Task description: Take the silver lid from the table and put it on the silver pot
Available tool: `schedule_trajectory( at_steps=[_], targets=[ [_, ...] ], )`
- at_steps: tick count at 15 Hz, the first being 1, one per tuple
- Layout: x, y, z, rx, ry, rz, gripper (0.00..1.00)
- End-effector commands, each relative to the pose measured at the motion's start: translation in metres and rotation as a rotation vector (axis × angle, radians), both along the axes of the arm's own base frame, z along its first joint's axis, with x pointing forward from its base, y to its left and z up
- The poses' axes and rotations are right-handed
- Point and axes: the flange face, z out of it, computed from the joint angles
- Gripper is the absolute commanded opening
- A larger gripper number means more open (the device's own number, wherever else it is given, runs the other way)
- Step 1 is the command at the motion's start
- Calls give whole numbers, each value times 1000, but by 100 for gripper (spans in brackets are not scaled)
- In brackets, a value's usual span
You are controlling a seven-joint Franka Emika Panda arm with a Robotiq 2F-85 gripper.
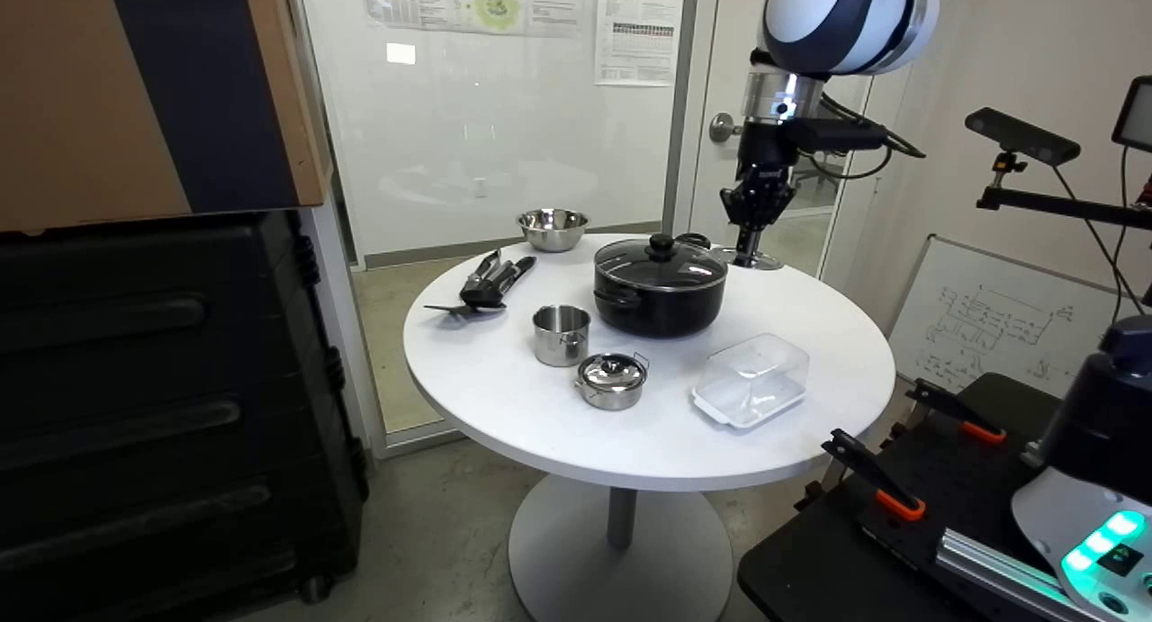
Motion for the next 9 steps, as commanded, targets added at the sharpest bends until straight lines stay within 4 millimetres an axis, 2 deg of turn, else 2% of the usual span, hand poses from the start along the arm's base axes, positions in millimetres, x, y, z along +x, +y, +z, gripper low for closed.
schedule_trajectory(
  at_steps=[1, 3, 5, 6, 9],
  targets=[
    [19, 53, 20, 18, -56, 28, 0],
    [35, 73, 37, 34, -120, 35, 0],
    [49, 82, 53, 41, -177, 32, 0],
    [33, 75, 44, 21, -142, 51, 2],
    [44, 79, 53, 28, -170, 50, 2]
  ],
)
